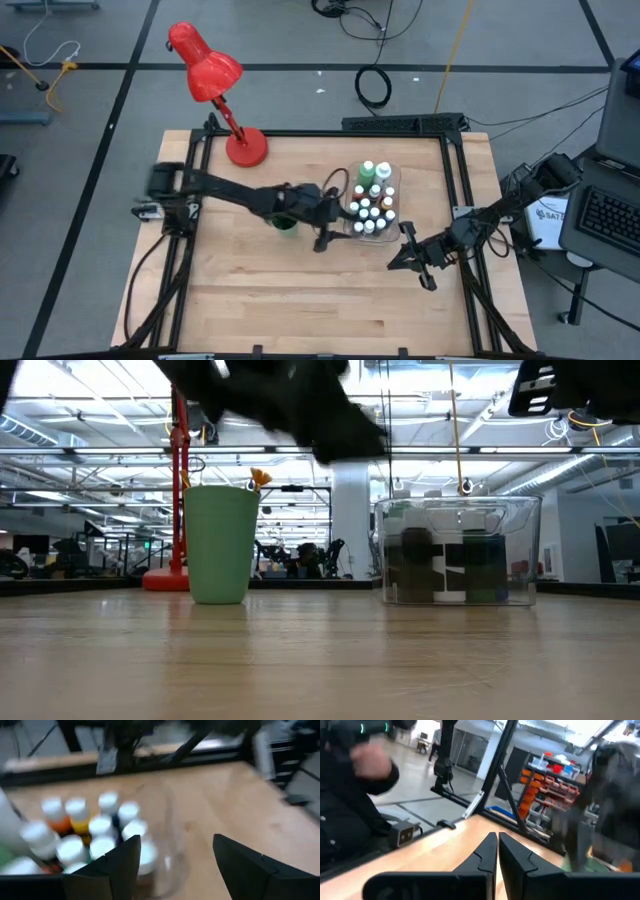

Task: Pick & Place Paint Supplies
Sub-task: Return to Home Position

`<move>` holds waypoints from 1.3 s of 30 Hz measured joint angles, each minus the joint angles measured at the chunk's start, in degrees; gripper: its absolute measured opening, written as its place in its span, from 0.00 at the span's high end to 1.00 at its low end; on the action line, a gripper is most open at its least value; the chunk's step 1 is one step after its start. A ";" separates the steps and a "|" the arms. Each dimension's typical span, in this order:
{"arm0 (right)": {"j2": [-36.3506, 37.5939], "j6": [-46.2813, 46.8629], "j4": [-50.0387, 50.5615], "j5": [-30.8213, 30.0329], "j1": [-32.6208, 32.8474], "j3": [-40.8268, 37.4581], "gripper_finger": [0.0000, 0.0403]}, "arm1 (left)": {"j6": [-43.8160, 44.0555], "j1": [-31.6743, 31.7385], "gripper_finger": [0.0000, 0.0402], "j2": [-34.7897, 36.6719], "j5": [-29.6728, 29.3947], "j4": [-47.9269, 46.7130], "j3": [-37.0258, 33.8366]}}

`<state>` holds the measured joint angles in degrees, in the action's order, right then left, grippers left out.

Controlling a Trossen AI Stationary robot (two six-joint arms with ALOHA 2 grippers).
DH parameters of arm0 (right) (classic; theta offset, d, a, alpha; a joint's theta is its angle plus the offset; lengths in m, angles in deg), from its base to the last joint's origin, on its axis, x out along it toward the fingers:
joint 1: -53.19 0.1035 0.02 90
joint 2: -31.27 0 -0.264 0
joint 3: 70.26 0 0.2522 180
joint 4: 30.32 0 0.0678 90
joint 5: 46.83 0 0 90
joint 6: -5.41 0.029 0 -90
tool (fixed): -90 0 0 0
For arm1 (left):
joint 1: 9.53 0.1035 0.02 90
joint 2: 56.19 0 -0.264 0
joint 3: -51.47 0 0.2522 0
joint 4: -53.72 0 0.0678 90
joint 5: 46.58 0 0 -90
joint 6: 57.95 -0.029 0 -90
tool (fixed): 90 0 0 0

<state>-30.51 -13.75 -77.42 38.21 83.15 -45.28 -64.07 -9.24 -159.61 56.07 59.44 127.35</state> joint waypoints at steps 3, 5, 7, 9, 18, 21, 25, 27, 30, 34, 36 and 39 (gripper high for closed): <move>-0.02 0.44 0.96 -3.42 0.00 0.00 0.98 | -3.80 -3.35 0.42 10.29 -3.03 -12.70 0.25; 0.00 0.42 1.81 -7.72 -0.02 0.00 0.98 | -4.77 -7.49 0.49 16.10 -10.99 -20.91 0.25; 0.00 0.40 3.23 -12.21 -0.02 0.00 0.98 | -4.35 -12.58 0.59 20.61 -22.07 -27.36 0.23; -0.02 0.53 4.12 -15.38 -0.04 0.00 0.98 | -3.59 -17.48 0.69 24.19 -30.74 -32.71 0.17; 5.52 5.19 8.04 -14.68 -9.24 -0.02 1.00 | 0.02 -20.02 0.97 47.21 -32.25 -25.07 -18.05; 9.65 9.08 11.87 -6.71 -13.81 -0.06 1.00 | 0.65 -14.07 0.97 55.88 -31.24 -18.21 -27.65; 11.23 10.85 8.26 -2.81 -15.26 -3.82 1.00 | -2.42 -7.89 0.99 64.50 -21.08 -3.78 -43.55; 12.48 10.93 4.11 -5.17 -15.39 -6.16 1.00 | -3.79 -5.67 0.98 69.07 -20.11 1.64 -49.57; 17.66 11.86 5.47 -8.21 -15.39 -7.96 1.00 | 0.25 -1.30 1.00 75.63 -21.46 5.79 -53.95; 26.37 11.99 19.69 -9.66 -15.39 -7.78 1.00 | 0.77 3.29 1.00 82.89 -15.54 -5.55 -52.09; 31.21 12.39 22.62 -5.95 -15.39 -7.80 1.00 | -1.43 4.72 0.99 85.47 -14.91 -8.52 -51.08; 38.21 12.84 26.62 -2.47 -15.32 -8.12 1.00 | -3.21 6.65 1.00 88.95 -11.40 -7.92 -52.00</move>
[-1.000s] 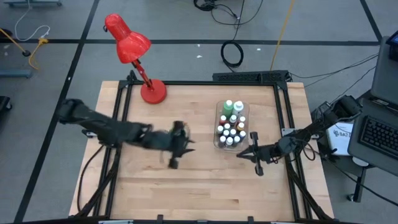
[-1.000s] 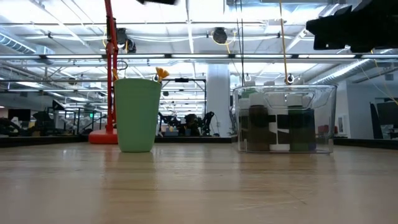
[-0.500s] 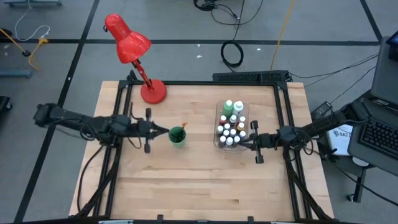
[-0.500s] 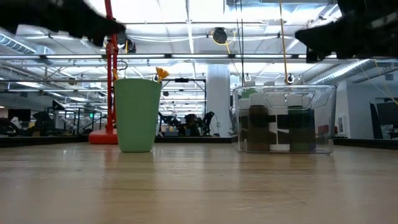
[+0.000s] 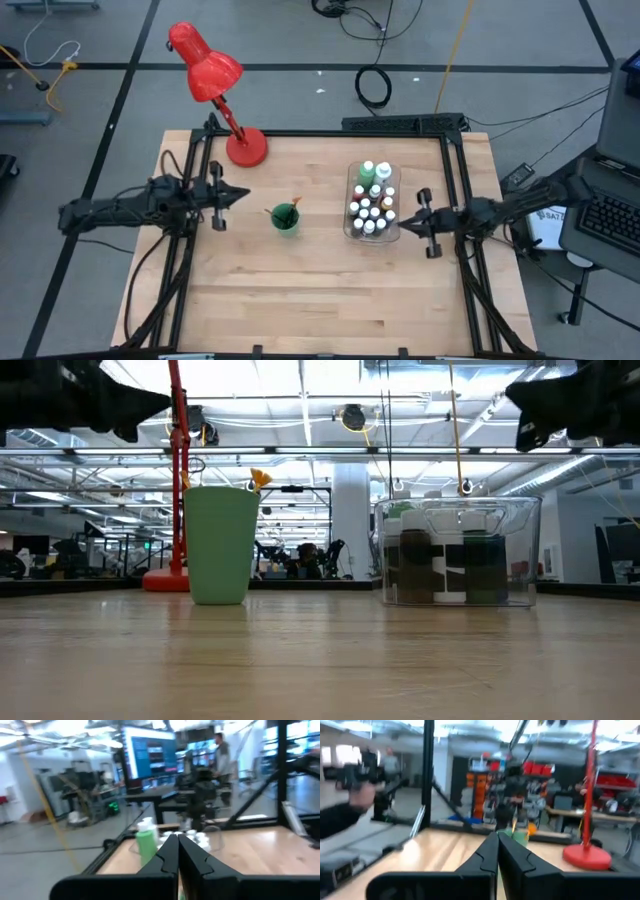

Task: Pick & Place Paint Supplies
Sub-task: Return to Home Position

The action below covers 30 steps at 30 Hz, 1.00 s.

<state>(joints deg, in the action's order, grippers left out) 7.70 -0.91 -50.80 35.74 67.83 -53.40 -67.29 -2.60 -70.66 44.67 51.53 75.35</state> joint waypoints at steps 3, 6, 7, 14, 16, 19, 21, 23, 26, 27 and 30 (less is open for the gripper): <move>4.79 -0.35 0.43 -2.34 0.04 -2.17 1.00 | 0.47 1.04 1.00 0.96 4.16 0.20 -2.09; 7.54 -0.53 5.30 -7.09 -0.11 -2.15 1.00 | -0.22 1.30 1.00 1.19 4.81 0.49 -4.37; 7.98 -0.10 6.47 -7.92 -0.23 -2.15 1.00 | -0.50 1.30 1.00 1.17 4.84 1.05 -5.38; 8.96 1.66 9.99 -7.59 -2.47 -2.22 1.00 | -0.78 1.65 1.00 1.67 6.28 -0.31 -9.28; 8.96 3.17 10.50 -7.66 -3.46 -2.22 1.00 | 0.27 1.78 1.00 1.69 6.43 -0.16 -9.27; 8.92 3.94 10.54 -7.71 -4.87 -2.24 1.00 | 0.48 1.78 1.00 1.69 6.42 -0.18 -9.26; 8.92 3.92 10.50 -7.90 -5.86 -2.24 1.00 | 0.65 1.78 1.00 1.69 6.33 -0.19 -9.26; 8.92 4.50 11.57 -9.30 -6.85 -2.24 1.00 | 1.79 1.78 0.99 1.69 6.31 -1.15 -9.21; 8.65 5.67 15.69 -9.02 -8.52 -2.24 1.00 | 2.54 1.78 0.99 1.69 6.27 -4.42 -9.19; 8.63 6.21 16.44 -8.97 -8.89 -2.24 1.00 | 2.62 1.78 0.99 1.67 6.27 -5.08 -9.19; 8.68 6.37 16.41 -9.00 -9.81 -2.26 1.00 | 3.54 1.78 0.99 1.69 6.27 -4.50 -9.19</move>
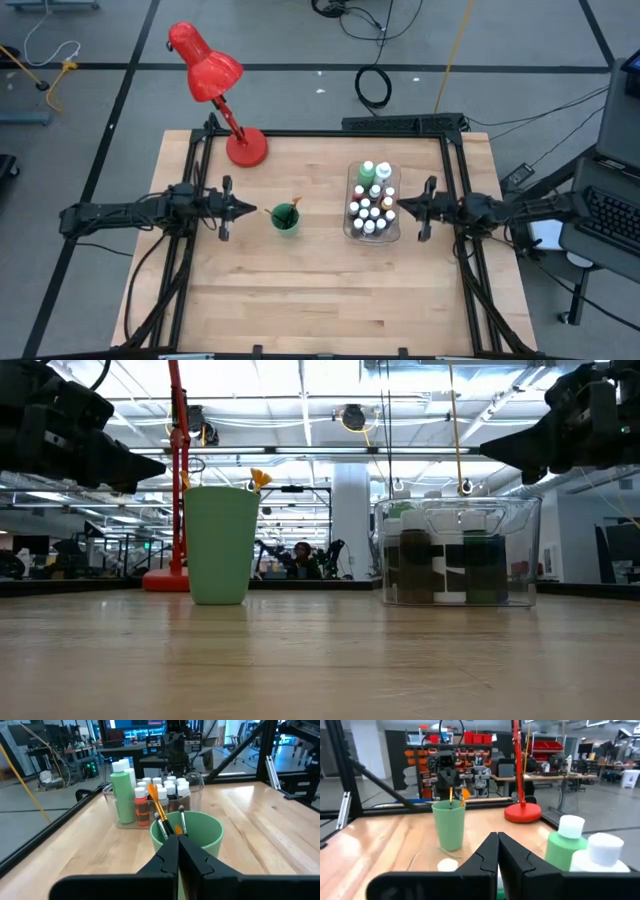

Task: Pick & Place Paint Supplies
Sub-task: Return to Home Position

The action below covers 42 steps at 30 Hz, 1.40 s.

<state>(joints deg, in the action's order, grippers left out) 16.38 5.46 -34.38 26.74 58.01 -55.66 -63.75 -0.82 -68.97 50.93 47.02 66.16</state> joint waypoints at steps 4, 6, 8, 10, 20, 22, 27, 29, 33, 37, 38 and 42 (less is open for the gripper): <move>0.00 1.37 2.65 0.23 -1.43 0.00 1.00 | 0.09 0.00 0.99 0.00 0.02 0.12 0.00; 0.00 2.65 4.33 -0.48 -2.07 0.00 1.00 | -0.06 0.00 1.00 0.00 0.02 0.06 0.00; -0.03 3.55 4.82 -1.46 -2.76 0.00 1.00 | -0.19 0.00 0.99 0.00 0.03 -0.04 0.00; 0.00 3.53 4.77 -1.44 -3.18 0.00 1.00 | -0.29 0.00 0.99 0.00 0.04 -0.22 0.00; 0.00 2.08 1.39 -1.49 -5.19 -0.04 1.00 | -0.02 0.00 0.99 0.00 0.02 -4.38 0.00; 0.00 1.87 0.86 -1.49 -5.24 -0.04 1.00 | -0.04 0.00 0.98 0.00 -0.34 -4.41 0.02; -0.01 0.83 -0.55 -1.49 -5.22 -0.04 1.00 | 0.08 0.00 0.96 0.00 -2.71 -4.36 0.00; -0.03 0.94 -0.72 -1.49 -5.22 -0.04 1.00 | 0.35 0.00 0.97 -0.02 -2.90 -4.36 0.02; -0.04 0.96 -1.25 -1.49 -5.22 -0.04 1.00 | 0.22 0.00 0.99 -0.02 -2.97 -3.97 0.01; 0.00 0.94 -1.20 -1.49 -5.22 -0.04 0.99 | 0.15 0.00 0.99 0.00 -2.99 -3.90 0.00; 0.00 0.95 -1.20 -1.49 -5.22 -0.04 0.99 | 0.15 0.00 0.98 0.00 -2.99 -3.90 0.02; 0.00 0.96 -1.18 -1.48 -5.22 -0.04 1.00 | 0.15 0.00 0.95 -0.02 -2.99 -3.92 0.02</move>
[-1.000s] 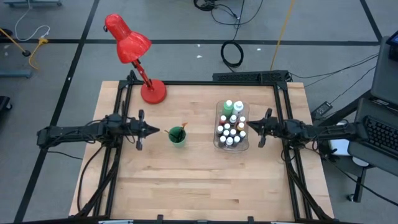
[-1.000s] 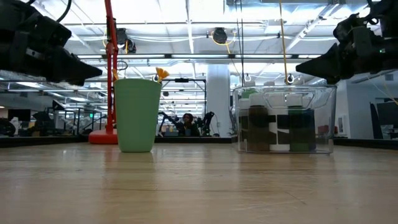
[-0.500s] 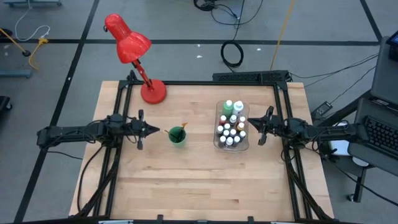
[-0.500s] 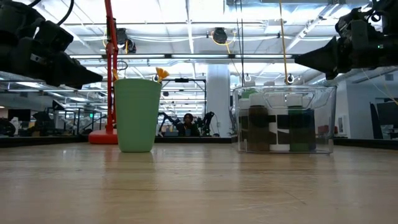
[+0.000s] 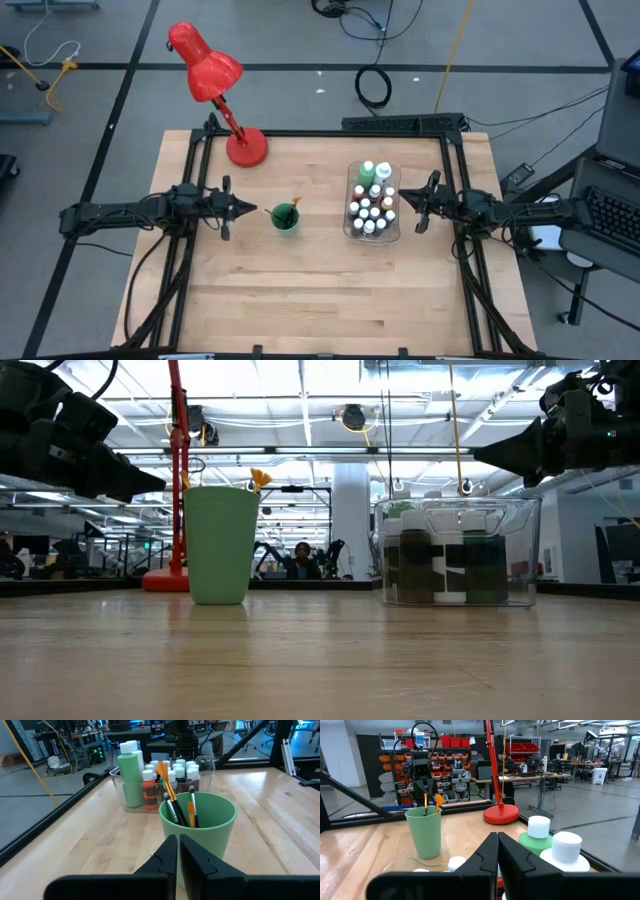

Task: Pick & Place Paint Supplies
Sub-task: Return to Home Position

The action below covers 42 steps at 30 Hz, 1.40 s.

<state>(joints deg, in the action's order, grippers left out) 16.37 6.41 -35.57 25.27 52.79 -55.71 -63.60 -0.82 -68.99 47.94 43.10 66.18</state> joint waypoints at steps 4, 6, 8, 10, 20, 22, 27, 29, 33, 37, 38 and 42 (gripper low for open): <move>0.00 0.00 0.01 -0.01 0.00 0.00 0.99 | -0.02 0.00 0.94 0.01 0.00 0.02 -0.01; 0.00 0.01 0.02 -0.01 0.00 0.00 0.99 | -0.02 0.00 0.94 0.02 0.00 0.02 0.00; 0.00 0.01 0.04 -0.01 0.00 0.00 0.99 | -0.02 0.00 0.94 0.02 0.02 0.02 0.00; 0.00 0.01 0.04 -0.01 0.00 0.00 0.99 | -0.02 0.00 0.94 0.00 0.00 0.02 0.00; 0.00 0.01 0.06 -0.01 0.00 0.00 0.98 | -0.04 0.00 0.94 0.00 0.02 0.02 -0.02; 0.00 0.01 0.07 0.00 0.00 0.00 0.98 | -0.04 0.00 0.94 0.00 0.02 0.02 0.00; 0.00 0.01 0.06 0.01 0.00 0.00 0.98 | -0.04 0.00 0.94 0.00 0.00 0.02 0.00; 0.00 0.01 0.07 -0.01 0.00 0.00 0.98 | -0.04 0.00 0.94 0.02 0.02 0.02 0.00; -0.01 0.01 0.07 0.01 0.00 0.00 0.98 | -0.05 0.00 0.94 0.01 0.02 0.02 -0.01; 0.00 0.02 0.07 0.00 0.00 0.00 0.98 | -0.05 0.00 0.94 0.01 0.02 0.02 -0.01; 0.00 0.03 0.07 -0.01 0.00 0.00 0.98 | -0.06 0.00 0.94 0.00 0.02 0.02 0.00; 0.00 0.03 0.07 -0.01 0.01 0.00 0.98 | -0.04 0.00 0.94 0.00 0.02 0.02 0.00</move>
<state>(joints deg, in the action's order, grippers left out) 16.37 6.44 -35.50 25.26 52.79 -55.71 -63.64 -0.82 -68.99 47.96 43.12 66.18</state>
